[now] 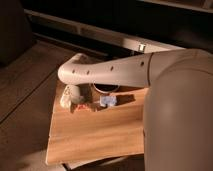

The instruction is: Place the pepper on the white sponge

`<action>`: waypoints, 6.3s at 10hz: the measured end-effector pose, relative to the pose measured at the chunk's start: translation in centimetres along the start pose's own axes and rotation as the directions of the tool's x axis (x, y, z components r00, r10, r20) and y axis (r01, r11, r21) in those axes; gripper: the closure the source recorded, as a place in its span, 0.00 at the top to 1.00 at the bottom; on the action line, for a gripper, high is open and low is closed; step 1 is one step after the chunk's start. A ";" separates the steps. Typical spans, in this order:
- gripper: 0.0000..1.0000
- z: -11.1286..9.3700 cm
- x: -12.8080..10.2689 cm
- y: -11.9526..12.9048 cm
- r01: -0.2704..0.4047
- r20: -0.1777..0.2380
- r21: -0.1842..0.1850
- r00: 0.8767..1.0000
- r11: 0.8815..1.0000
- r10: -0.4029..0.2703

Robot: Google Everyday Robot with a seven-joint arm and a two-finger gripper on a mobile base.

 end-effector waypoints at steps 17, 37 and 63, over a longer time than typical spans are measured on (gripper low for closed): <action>0.65 -0.1 0.0 0.0 0.020 0.002 0.003 1.000 1.000 -0.020; 0.65 -7.1 4.1 5.8 0.980 -0.028 -0.090 0.177 0.178 -0.984; 0.65 9.3 -10.7 -0.9 0.988 -0.044 -0.154 -0.029 -0.022 -0.999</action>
